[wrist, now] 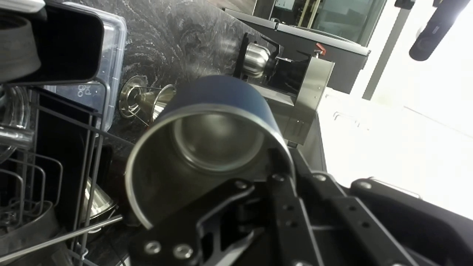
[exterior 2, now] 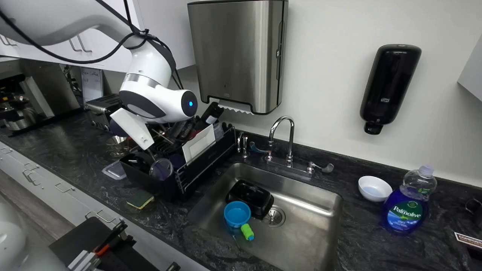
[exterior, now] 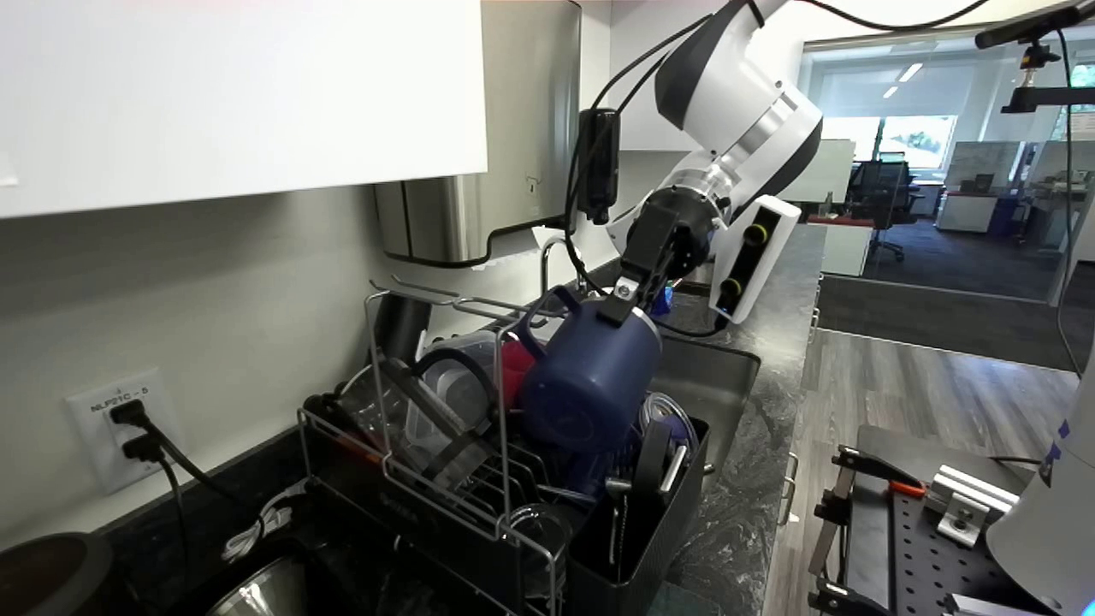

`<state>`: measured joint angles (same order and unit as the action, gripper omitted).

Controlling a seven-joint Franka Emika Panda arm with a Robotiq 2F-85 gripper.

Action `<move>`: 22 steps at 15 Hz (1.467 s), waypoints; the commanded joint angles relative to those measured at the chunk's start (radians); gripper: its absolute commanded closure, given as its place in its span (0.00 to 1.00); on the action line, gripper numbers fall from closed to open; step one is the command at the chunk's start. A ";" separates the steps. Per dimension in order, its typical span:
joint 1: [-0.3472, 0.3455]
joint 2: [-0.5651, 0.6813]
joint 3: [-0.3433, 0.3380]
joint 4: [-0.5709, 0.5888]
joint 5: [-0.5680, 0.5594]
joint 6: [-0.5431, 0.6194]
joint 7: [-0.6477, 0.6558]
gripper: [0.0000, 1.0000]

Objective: Put the blue cup in the sink on the dish rack

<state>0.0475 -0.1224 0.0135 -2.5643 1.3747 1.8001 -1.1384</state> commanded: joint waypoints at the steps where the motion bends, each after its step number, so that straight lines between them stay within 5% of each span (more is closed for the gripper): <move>1: -0.017 0.025 -0.002 0.019 -0.008 -0.042 -0.020 0.98; 9: -0.018 0.033 -0.001 0.022 -0.011 -0.048 -0.015 0.98; 10: -0.018 0.033 -0.001 0.022 -0.011 -0.048 -0.014 0.68; 12: -0.018 0.034 -0.001 0.024 -0.012 -0.050 -0.013 0.61; 20: -0.020 0.035 -0.003 0.031 -0.013 -0.070 -0.013 0.05; 22: -0.021 0.036 -0.003 0.032 -0.013 -0.071 -0.013 0.00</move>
<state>0.0414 -0.1130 0.0102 -2.5527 1.3730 1.7611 -1.1384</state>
